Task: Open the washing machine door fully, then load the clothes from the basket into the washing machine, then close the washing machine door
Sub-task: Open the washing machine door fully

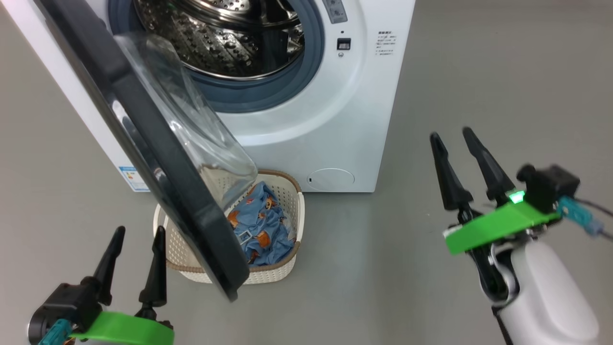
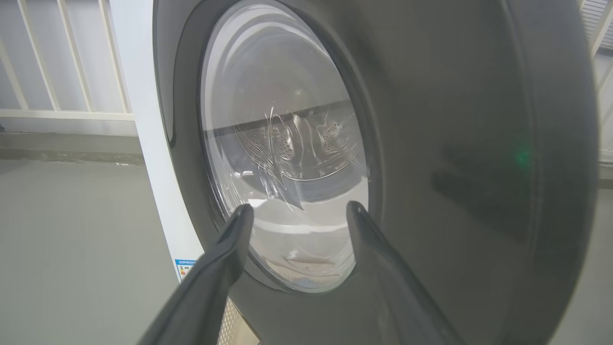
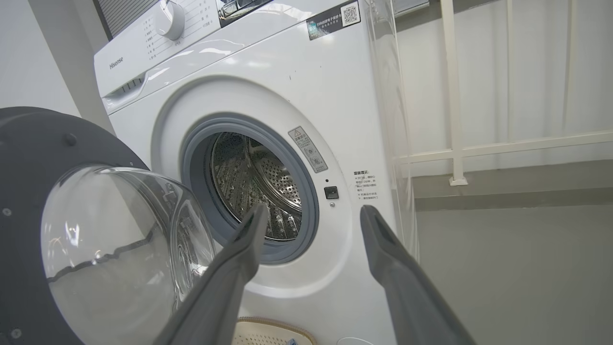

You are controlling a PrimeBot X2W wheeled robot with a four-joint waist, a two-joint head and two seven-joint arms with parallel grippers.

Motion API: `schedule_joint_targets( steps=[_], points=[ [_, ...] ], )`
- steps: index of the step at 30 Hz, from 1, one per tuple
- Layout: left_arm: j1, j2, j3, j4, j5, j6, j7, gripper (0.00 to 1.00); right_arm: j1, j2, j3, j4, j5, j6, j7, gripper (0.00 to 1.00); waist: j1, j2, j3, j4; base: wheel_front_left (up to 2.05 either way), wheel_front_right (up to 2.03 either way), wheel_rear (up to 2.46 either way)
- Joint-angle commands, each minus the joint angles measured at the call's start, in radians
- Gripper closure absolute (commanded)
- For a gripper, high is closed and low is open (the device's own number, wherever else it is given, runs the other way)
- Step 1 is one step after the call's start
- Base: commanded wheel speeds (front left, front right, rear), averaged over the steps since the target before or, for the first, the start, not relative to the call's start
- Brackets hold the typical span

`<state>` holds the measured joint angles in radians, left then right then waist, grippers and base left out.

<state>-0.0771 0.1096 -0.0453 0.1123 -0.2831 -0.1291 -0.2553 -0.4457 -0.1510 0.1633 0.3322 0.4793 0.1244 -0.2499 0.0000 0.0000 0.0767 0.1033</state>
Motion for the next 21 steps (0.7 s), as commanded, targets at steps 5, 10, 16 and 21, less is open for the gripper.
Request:
schedule_joint_targets(
  steps=[5,10,16,21],
  points=[
    [0.005,0.017,0.048,-0.039,0.012,-0.002,-0.006,0.00,0.139,0.067,-0.090,-0.151,-0.123,0.006,-0.012,0.00,0.0000,0.0000,-0.015,-0.011,0.00,0.00,0.00],
    [0.019,0.011,0.058,-0.043,0.013,-0.002,-0.006,0.00,0.264,0.087,-0.148,-0.213,-0.177,0.006,-0.012,0.00,0.0000,0.0000,-0.025,-0.018,0.00,0.00,0.00],
    [0.044,-0.002,0.075,-0.054,0.020,-0.002,-0.006,0.00,0.351,0.096,-0.194,-0.258,-0.226,0.006,-0.012,0.00,0.0000,0.0000,-0.032,-0.033,0.00,0.00,0.00],
    [0.058,-0.008,0.085,-0.059,0.028,-0.002,-0.006,0.00,0.385,0.098,-0.194,-0.293,-0.303,0.006,-0.012,0.00,0.0000,0.0000,-0.035,-0.042,0.00,0.00,0.00]
  ],
)
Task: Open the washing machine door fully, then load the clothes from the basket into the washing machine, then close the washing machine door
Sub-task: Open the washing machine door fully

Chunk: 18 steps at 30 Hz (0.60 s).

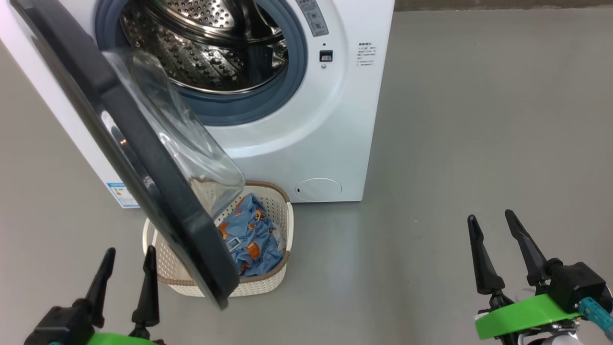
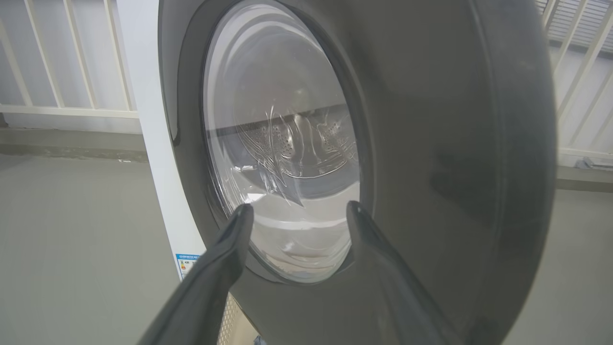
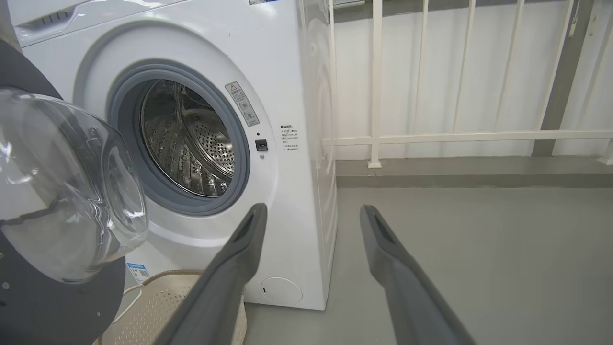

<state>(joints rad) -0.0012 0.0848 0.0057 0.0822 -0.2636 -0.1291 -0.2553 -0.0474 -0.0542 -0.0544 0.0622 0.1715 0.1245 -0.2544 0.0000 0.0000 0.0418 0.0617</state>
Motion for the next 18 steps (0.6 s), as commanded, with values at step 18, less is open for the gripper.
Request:
schedule_joint_targets(
  steps=[18],
  points=[
    [0.023,0.007,0.044,-0.041,0.019,-0.002,-0.006,0.00,0.072,0.004,-0.012,-0.028,-0.081,0.006,-0.007,0.00,0.0000,0.0000,-0.009,0.004,0.00,0.00,0.00]
  ],
)
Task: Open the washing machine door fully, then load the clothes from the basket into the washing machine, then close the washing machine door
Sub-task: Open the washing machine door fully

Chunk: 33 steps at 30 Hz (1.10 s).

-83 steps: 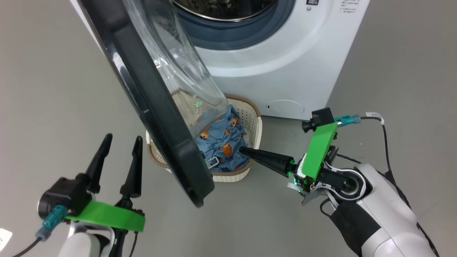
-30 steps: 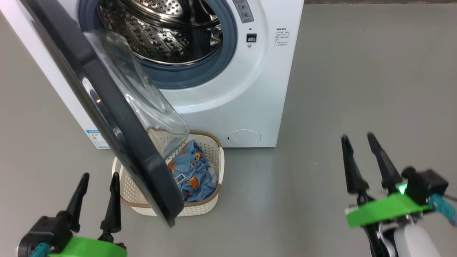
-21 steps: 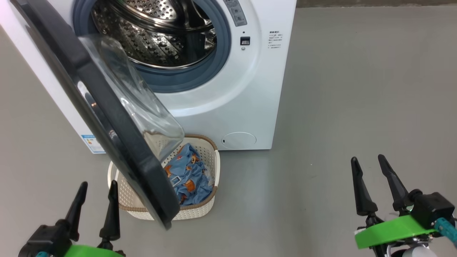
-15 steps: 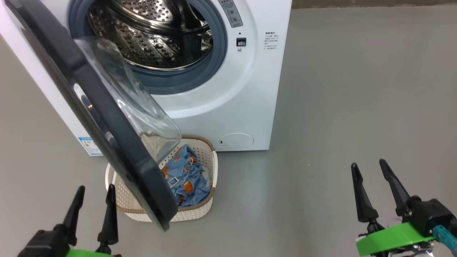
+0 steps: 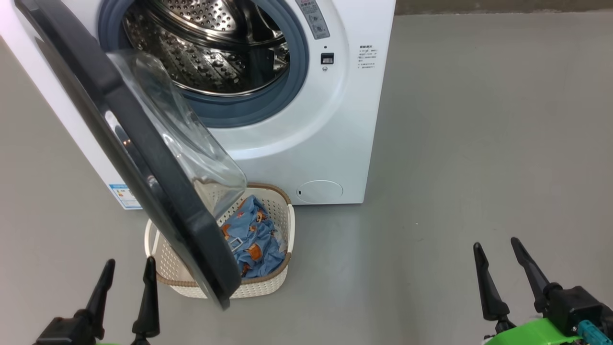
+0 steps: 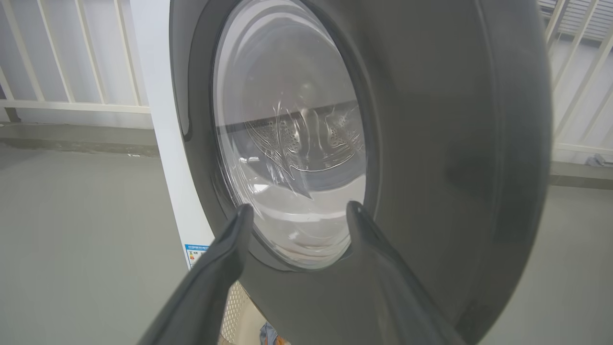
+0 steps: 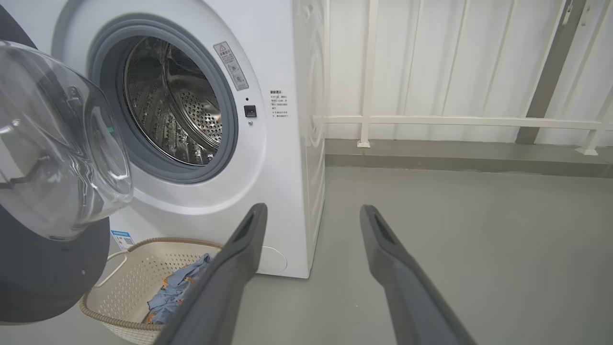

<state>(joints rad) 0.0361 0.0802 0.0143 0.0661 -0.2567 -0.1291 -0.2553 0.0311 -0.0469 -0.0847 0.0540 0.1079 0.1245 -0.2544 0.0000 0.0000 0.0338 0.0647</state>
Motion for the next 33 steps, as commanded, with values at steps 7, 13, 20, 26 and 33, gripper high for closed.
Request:
schedule_joint_targets(
  steps=[7,13,20,26,33],
  points=[
    [-0.008,0.008,0.035,-0.025,0.014,-0.002,-0.006,0.00,-0.001,-0.003,0.018,0.002,-0.027,0.006,-0.007,0.00,0.0000,0.0000,-0.002,-0.002,0.00,0.00,0.00],
    [-0.009,0.006,0.032,-0.026,0.012,-0.002,-0.006,0.00,0.001,-0.003,0.013,0.010,-0.031,0.006,-0.007,0.00,0.0000,0.0000,-0.002,-0.001,0.00,0.00,0.00],
    [-0.015,0.008,0.024,-0.027,0.006,-0.002,-0.006,0.00,-0.006,-0.003,0.001,0.017,-0.026,0.006,-0.007,0.00,0.0000,0.0000,0.003,0.004,0.00,0.00,0.00],
    [-0.013,0.012,0.025,-0.025,0.003,-0.002,-0.006,0.00,-0.010,-0.003,-0.007,0.025,-0.030,0.006,-0.007,0.00,0.0000,0.0000,0.003,0.008,0.00,0.00,0.00],
    [-0.013,0.011,0.019,-0.021,0.004,-0.002,-0.006,1.00,-0.011,-0.003,-0.010,0.029,-0.033,0.006,-0.007,0.00,0.0000,0.0000,-0.001,0.008,0.00,0.00,0.00]
  ],
)
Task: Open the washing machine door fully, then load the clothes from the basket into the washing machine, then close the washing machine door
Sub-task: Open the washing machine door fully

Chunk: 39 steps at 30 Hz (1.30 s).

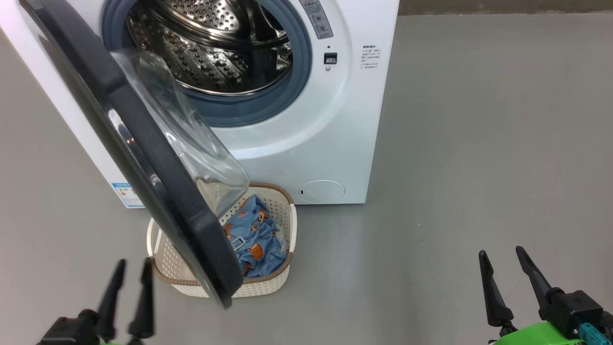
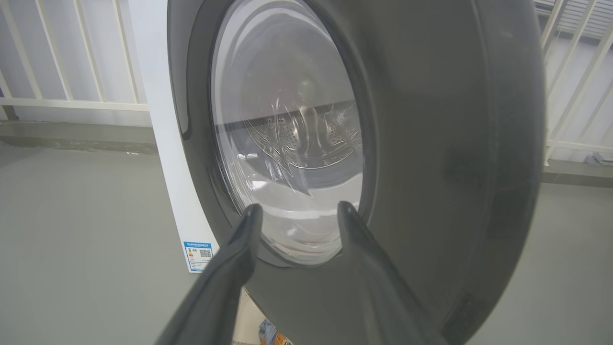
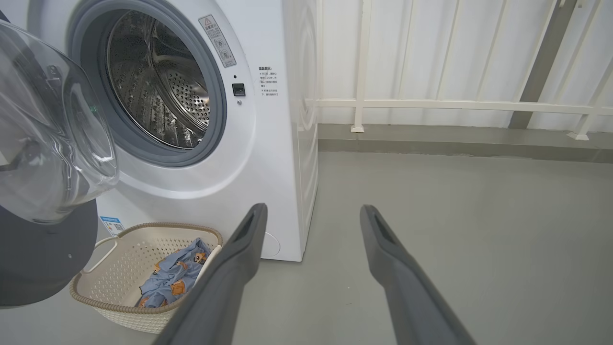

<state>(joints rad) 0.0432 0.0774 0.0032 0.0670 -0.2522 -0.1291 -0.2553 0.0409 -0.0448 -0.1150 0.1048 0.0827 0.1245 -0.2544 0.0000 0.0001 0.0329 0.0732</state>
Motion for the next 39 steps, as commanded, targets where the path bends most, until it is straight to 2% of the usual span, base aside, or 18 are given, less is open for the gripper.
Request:
schedule_joint_targets(
  steps=[1,8,13,19,24,32,39],
  points=[
    [-0.021,0.014,0.029,-0.023,-0.002,-0.002,-0.006,1.00,-0.020,-0.005,0.021,-0.021,-0.007,0.006,-0.007,0.00,0.0000,-0.0001,-0.001,0.000,0.00,0.00,0.00],
    [-0.089,0.000,0.106,-0.174,-0.003,-0.002,-0.006,1.00,-0.018,-0.005,0.023,-0.020,0.000,0.006,-0.007,0.00,0.0000,-0.0001,0.000,0.004,0.00,0.00,0.00],
    [-0.166,0.022,0.072,-0.337,0.007,-0.002,-0.006,1.00,-0.015,-0.005,0.027,-0.016,0.007,0.006,-0.007,0.00,0.0000,-0.0001,-0.008,0.006,0.00,0.00,0.00],
    [-0.250,0.077,-0.070,-0.465,0.014,-0.002,-0.006,1.00,-0.012,-0.005,0.034,-0.009,0.016,0.006,-0.007,0.00,0.0000,-0.0001,-0.019,0.005,0.00,0.00,0.00],
    [-0.283,0.096,-0.224,-0.503,0.010,-0.002,-0.006,1.00,-0.007,-0.005,0.041,-0.001,0.020,0.006,-0.007,0.00,0.0000,-0.0001,-0.026,-0.001,0.00,0.00,0.00],
    [-0.237,0.085,-0.430,-0.453,-0.020,-0.002,-0.006,1.00,-0.005,-0.005,0.048,0.007,0.024,0.006,-0.007,0.00,0.0000,-0.0001,-0.024,-0.010,0.00,0.00,0.00],
    [-0.188,0.078,-0.515,-0.370,-0.044,-0.002,-0.006,1.00,-0.005,-0.005,0.051,0.010,0.026,0.006,-0.007,0.00,0.0000,-0.0001,-0.012,-0.006,0.00,0.00,0.00]
  ],
)
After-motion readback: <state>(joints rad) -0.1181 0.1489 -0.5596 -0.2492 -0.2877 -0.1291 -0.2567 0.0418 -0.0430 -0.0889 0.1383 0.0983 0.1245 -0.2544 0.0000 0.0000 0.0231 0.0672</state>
